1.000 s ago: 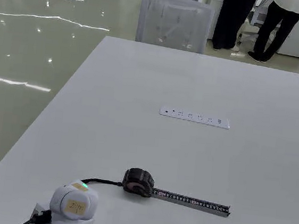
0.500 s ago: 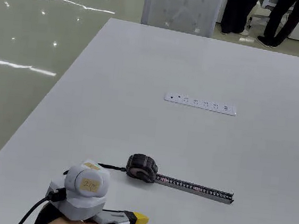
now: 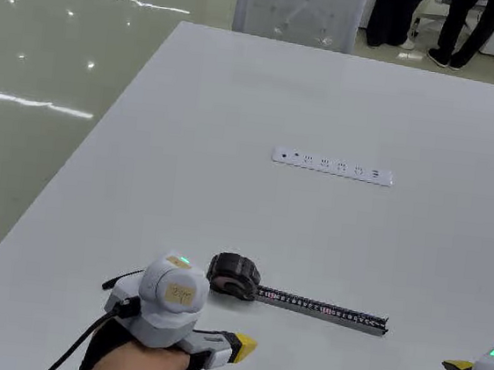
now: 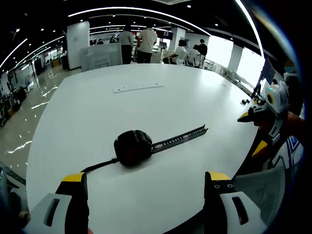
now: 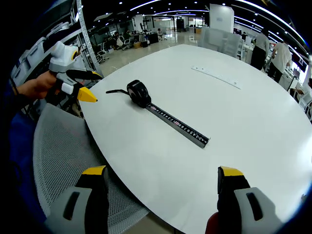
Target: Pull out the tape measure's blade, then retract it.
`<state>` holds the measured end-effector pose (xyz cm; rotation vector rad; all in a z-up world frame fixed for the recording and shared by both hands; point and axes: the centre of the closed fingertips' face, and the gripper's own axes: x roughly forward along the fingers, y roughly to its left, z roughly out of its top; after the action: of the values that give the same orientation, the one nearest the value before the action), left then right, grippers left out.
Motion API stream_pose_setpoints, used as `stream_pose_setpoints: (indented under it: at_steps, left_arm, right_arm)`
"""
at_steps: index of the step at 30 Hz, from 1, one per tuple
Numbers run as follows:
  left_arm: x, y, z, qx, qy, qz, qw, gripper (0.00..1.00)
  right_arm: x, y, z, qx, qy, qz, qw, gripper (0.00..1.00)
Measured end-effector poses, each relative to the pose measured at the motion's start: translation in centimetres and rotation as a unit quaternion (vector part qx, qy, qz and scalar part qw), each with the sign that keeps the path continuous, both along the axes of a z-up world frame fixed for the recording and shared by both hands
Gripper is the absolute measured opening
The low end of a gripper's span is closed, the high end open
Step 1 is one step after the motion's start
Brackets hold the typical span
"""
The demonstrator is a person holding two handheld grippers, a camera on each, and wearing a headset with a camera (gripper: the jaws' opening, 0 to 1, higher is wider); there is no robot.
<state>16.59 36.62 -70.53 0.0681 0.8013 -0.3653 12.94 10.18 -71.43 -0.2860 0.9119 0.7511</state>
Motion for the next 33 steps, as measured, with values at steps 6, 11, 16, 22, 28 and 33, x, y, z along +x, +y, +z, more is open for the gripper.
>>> stream_pose_setpoints:
  at_steps: [6, 11, 16, 22, 28, 33]
  left_arm:
    - [1.2, 0.3, -0.2, 0.0, -0.006, 0.016, 0.9998, 0.94]
    - [2.3, -0.2, -0.5, -0.007, -0.011, 0.02, 0.9997, 0.93]
    - [3.2, -0.8, -0.9, -0.005, -0.012, 0.02, 0.9997, 0.92]
    - [4.3, -1.1, -1.6, -0.004, -0.009, 0.027, 0.9996, 0.9]
    - [5.3, -1.1, -2.3, -0.007, -0.005, 0.034, 0.9994, 0.88]
    - [6.2, -1.3, -3.1, -0.01, 0.0, 0.038, 0.9992, 0.88]
  right_arm:
    - [1.1, -0.4, -0.8, -0.008, 0.003, 0.019, 0.9998, 0.86]
    - [2.0, -0.3, -1.5, -0.017, 0.003, 0.046, 0.9988, 0.84]
    - [2.6, -0.5, -2.6, -0.034, 0.011, 0.078, 0.9963, 0.81]
    - [3.5, -0.8, -3.6, -0.045, 0.016, 0.098, 0.9941, 0.79]
    - [4.9, -1.4, -4.3, -0.059, 0.01, 0.12, 0.991, 0.75]
    - [5.8, -1.7, -4.8, -0.068, 0.01, 0.144, 0.9872, 0.73]
